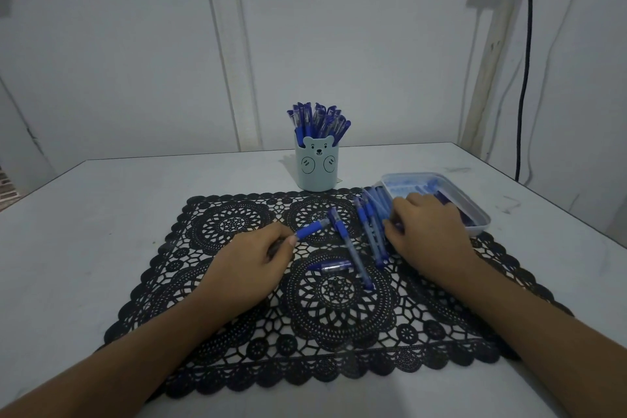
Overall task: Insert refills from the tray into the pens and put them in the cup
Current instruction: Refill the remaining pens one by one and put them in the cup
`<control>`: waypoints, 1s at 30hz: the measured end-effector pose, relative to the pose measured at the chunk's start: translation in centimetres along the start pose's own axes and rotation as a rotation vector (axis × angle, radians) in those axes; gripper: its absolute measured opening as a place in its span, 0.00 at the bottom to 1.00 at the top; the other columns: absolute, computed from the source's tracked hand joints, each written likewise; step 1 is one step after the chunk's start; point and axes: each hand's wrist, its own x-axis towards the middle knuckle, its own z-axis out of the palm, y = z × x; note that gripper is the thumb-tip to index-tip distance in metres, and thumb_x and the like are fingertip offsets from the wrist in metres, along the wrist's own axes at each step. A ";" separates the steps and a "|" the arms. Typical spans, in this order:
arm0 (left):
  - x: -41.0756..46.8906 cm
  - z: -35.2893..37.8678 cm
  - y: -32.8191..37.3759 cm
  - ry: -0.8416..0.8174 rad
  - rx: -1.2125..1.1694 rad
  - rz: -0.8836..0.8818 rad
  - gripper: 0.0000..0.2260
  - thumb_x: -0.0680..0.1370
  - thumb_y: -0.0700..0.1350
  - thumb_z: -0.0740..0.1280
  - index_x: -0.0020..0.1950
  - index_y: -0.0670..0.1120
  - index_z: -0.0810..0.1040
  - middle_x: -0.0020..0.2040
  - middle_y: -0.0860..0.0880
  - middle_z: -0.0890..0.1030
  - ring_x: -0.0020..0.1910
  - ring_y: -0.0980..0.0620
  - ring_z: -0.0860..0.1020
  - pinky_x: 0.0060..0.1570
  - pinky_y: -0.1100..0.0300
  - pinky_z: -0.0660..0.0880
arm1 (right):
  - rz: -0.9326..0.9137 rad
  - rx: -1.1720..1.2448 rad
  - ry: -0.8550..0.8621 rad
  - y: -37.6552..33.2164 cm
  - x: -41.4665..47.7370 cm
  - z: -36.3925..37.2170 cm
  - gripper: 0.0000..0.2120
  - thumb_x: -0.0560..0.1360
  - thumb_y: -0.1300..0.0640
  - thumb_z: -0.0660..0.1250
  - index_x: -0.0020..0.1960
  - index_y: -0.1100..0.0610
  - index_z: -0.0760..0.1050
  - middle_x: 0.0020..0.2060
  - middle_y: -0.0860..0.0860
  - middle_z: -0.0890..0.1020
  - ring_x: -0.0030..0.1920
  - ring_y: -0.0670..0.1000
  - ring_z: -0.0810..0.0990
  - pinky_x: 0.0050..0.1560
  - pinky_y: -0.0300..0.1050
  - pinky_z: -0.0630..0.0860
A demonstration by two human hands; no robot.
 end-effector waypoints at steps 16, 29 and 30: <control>0.0 0.1 0.0 0.003 0.015 0.016 0.06 0.78 0.49 0.59 0.45 0.54 0.75 0.30 0.51 0.76 0.31 0.55 0.73 0.28 0.63 0.66 | 0.551 -0.019 -0.258 8.0 2.3 -0.6 0.11 0.73 0.49 0.63 0.50 0.54 0.78 0.40 0.52 0.76 0.42 0.53 0.71 0.48 0.47 0.67; 0.0 0.1 0.1 0.003 0.012 0.019 0.05 0.78 0.49 0.59 0.45 0.55 0.75 0.31 0.51 0.77 0.29 0.55 0.72 0.28 0.62 0.67 | 0.451 0.290 -0.044 6.4 3.0 -1.1 0.05 0.75 0.55 0.62 0.43 0.56 0.73 0.45 0.54 0.79 0.47 0.54 0.75 0.46 0.45 0.70; 0.0 0.1 0.1 0.004 0.006 0.017 0.05 0.78 0.49 0.59 0.45 0.55 0.75 0.31 0.51 0.77 0.29 0.55 0.72 0.28 0.62 0.67 | 0.414 0.433 -0.003 5.8 2.9 -1.8 0.04 0.74 0.56 0.64 0.43 0.56 0.74 0.42 0.52 0.79 0.44 0.51 0.75 0.41 0.43 0.70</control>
